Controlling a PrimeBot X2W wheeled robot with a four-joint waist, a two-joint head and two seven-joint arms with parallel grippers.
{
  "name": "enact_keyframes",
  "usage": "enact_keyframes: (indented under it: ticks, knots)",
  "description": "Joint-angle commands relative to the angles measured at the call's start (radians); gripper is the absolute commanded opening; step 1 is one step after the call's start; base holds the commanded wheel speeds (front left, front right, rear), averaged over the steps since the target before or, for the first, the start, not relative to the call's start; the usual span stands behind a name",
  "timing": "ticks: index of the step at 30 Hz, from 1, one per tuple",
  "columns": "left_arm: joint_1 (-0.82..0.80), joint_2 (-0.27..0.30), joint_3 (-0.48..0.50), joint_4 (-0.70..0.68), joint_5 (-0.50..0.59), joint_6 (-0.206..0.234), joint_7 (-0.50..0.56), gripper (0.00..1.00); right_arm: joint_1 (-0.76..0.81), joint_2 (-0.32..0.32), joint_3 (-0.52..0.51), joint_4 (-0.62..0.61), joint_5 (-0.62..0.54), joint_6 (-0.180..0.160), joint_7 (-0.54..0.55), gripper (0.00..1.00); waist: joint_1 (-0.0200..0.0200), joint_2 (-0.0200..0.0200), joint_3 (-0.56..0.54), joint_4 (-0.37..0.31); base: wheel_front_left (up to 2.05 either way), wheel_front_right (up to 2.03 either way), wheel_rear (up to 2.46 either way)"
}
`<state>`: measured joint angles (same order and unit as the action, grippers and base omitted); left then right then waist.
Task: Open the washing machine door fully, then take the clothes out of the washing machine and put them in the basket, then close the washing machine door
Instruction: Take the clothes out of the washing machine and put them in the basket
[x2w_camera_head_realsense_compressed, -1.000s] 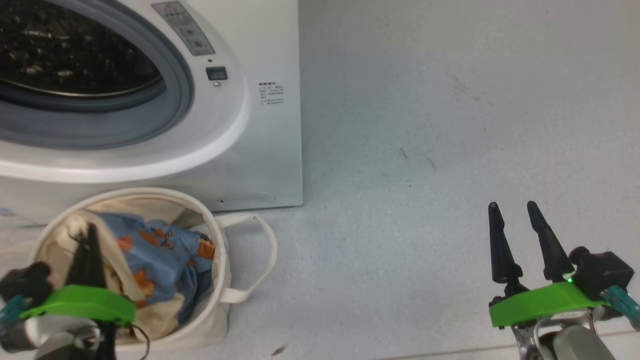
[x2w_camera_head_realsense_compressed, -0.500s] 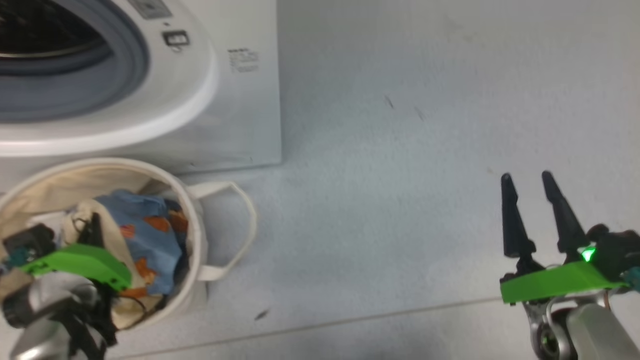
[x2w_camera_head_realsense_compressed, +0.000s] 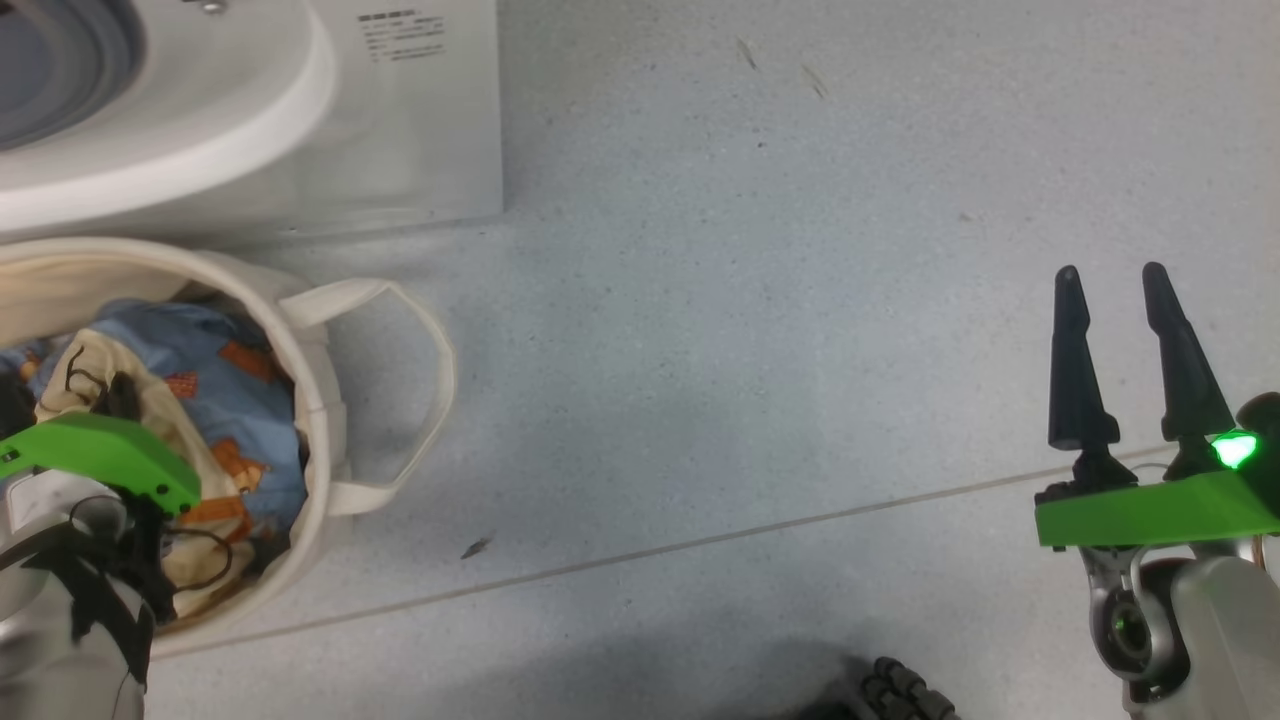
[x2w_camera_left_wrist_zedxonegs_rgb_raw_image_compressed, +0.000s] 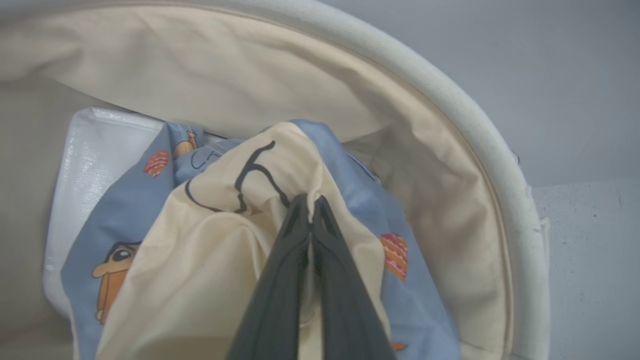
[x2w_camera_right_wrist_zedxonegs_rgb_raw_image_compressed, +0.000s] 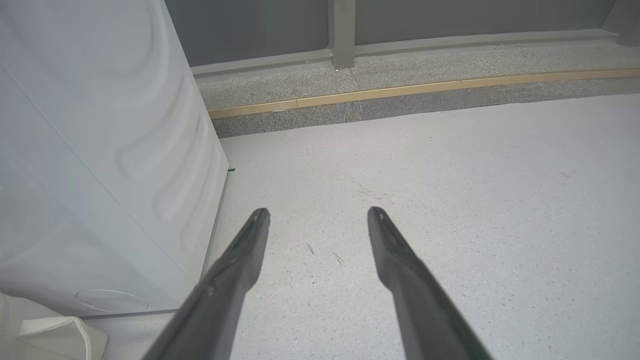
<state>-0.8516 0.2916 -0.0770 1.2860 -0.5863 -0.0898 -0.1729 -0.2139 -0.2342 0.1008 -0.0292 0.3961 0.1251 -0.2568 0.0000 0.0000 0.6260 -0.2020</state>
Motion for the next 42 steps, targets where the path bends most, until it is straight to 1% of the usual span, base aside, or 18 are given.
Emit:
enact_keyframes:
  ticks: [1, 2, 3, 4, 5, 9, 12, 15, 16, 20, 22, 27, 31, 34, 42]
  knots:
    - [0.007, 0.053, 0.023, -0.002, -0.007, 0.008, 0.003, 0.0, 0.017, -0.016, 0.013, -0.03, -0.007, 0.006, -0.005, 1.0, 0.0, 0.0, 0.006, -0.008, 0.0, 0.0, 0.0]
    - [0.008, 0.055, 0.021, -0.001, -0.006, 0.009, 0.0, 0.25, 0.016, -0.014, 0.014, -0.029, -0.007, 0.006, -0.005, 1.0, 0.0, 0.0, 0.004, -0.008, 0.0, 0.0, 0.0]
    - [0.009, 0.055, 0.016, 0.0, -0.002, 0.007, -0.006, 0.95, 0.016, -0.013, 0.014, -0.027, -0.008, 0.006, -0.005, 1.0, 0.0, 0.0, -0.001, -0.006, 0.0, 0.0, 0.0]
    - [0.009, 0.055, 0.016, 0.0, -0.002, 0.007, -0.006, 0.95, 0.016, -0.013, 0.014, -0.027, -0.008, 0.006, -0.005, 1.0, 0.0, 0.0, -0.001, -0.006, 0.0, 0.0, 0.0]
    - [0.011, 0.054, 0.014, 0.001, -0.002, 0.006, -0.012, 1.0, 0.017, -0.011, 0.014, -0.026, -0.008, 0.006, -0.005, 1.0, 0.0, 0.0, -0.007, -0.003, 0.0, 0.0, 0.0]
    - [0.021, 0.051, -0.002, 0.003, 0.01, 0.006, -0.037, 1.0, 0.015, -0.01, 0.02, -0.015, -0.011, 0.006, -0.005, 1.0, 0.0, 0.0, -0.04, 0.01, 0.0, 0.0, 0.0]
    - [0.019, 0.052, -0.02, -0.002, 0.027, -0.004, -0.066, 1.0, 0.013, -0.011, 0.023, -0.007, -0.009, 0.006, -0.005, 1.0, 0.0, 0.0, -0.073, 0.026, 0.0, 0.0, 0.0]
    - [0.03, 0.05, -0.043, -0.039, 0.056, -0.017, -0.086, 1.0, 0.014, -0.012, 0.029, 0.009, -0.007, 0.006, -0.005, 1.0, 0.0, 0.0, -0.118, 0.047, 0.0, 0.0, 0.0]
    - [0.046, 0.055, -0.04, -0.099, 0.068, -0.023, -0.088, 1.0, 0.016, -0.013, 0.035, 0.022, -0.007, 0.006, -0.005, 1.0, 0.0, 0.0, -0.155, 0.062, 0.0, 0.0, 0.0]
    - [0.121, 0.059, -0.016, -0.237, 0.104, -0.033, -0.088, 1.0, 0.027, -0.011, 0.049, 0.049, -0.005, 0.006, -0.005, 1.0, 0.0, 0.0, -0.241, 0.089, 0.0, 0.0, 0.0]
    - [0.165, 0.067, -0.021, -0.303, 0.146, -0.036, -0.089, 1.0, 0.036, -0.01, 0.06, 0.064, -0.006, 0.006, -0.005, 1.0, 0.0, 0.0, -0.286, 0.099, 0.0, 0.0, 0.0]
    - [0.288, 0.071, 0.019, -0.426, 0.191, -0.039, -0.089, 1.0, 0.06, 0.001, 0.085, 0.094, -0.003, 0.006, -0.005, 1.0, 0.0, 0.0, -0.394, 0.108, 0.0, 0.0, 0.0]
    - [0.374, 0.066, 0.029, -0.52, 0.184, -0.04, -0.089, 1.0, 0.091, 0.003, 0.101, 0.117, -0.003, 0.006, -0.005, 1.0, 0.0, 0.0, -0.473, 0.115, 0.0, 0.0, 0.0]
    - [0.434, 0.066, 0.03, -0.598, 0.147, -0.04, -0.089, 1.0, 0.114, 0.003, 0.106, 0.127, -0.003, 0.006, -0.005, 1.0, 0.0, 0.0, -0.523, 0.117, 0.0, 0.0, 0.0]
    - [0.587, 0.133, -0.015, -0.76, 0.064, -0.041, -0.089, 1.0, 0.158, 0.007, 0.124, 0.137, -0.016, 0.006, -0.005, 1.0, 0.0, 0.0, -0.616, 0.105, 0.0, 0.0, 0.0]
